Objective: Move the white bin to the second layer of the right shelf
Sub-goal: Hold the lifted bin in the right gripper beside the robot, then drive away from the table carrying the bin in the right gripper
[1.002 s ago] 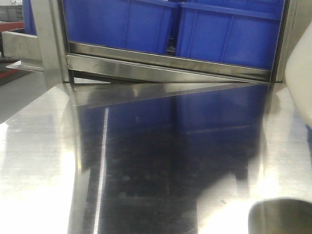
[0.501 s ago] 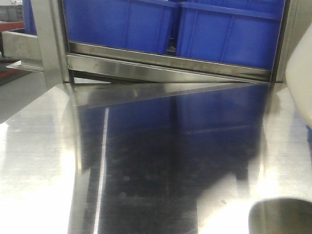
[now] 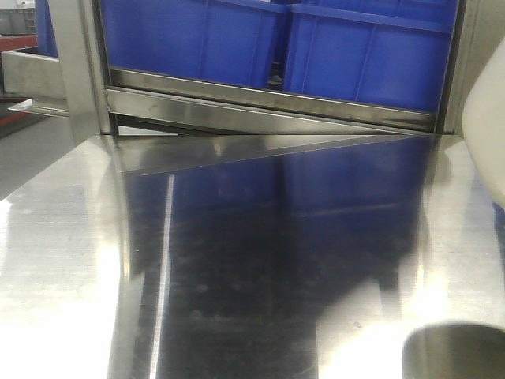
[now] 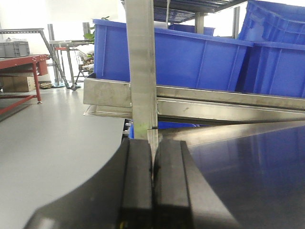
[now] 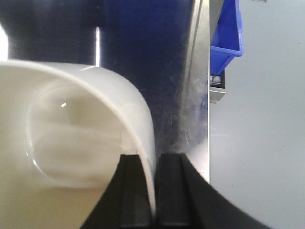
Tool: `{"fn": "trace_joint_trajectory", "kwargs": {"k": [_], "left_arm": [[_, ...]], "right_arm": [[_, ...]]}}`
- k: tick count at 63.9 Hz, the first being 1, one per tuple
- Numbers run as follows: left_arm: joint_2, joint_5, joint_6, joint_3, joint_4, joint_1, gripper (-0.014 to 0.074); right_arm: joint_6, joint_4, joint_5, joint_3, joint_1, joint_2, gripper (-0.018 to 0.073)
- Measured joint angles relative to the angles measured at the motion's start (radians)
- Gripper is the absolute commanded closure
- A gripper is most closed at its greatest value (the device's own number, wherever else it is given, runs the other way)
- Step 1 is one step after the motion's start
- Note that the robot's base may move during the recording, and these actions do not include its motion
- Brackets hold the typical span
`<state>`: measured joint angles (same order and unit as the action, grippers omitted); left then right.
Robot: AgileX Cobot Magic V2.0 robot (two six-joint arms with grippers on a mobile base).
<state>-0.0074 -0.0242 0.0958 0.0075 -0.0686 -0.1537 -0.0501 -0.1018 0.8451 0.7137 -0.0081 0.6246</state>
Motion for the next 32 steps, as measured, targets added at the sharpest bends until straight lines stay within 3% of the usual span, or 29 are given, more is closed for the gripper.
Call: {"fn": "trace_joint_trajectory", "kwargs": {"k": [32], "left_arm": [[0.0,0.0,0.0,0.0,0.0,0.0,0.0512]], "right_arm": [[0.0,0.0,0.0,0.0,0.0,0.0,0.0472]]}}
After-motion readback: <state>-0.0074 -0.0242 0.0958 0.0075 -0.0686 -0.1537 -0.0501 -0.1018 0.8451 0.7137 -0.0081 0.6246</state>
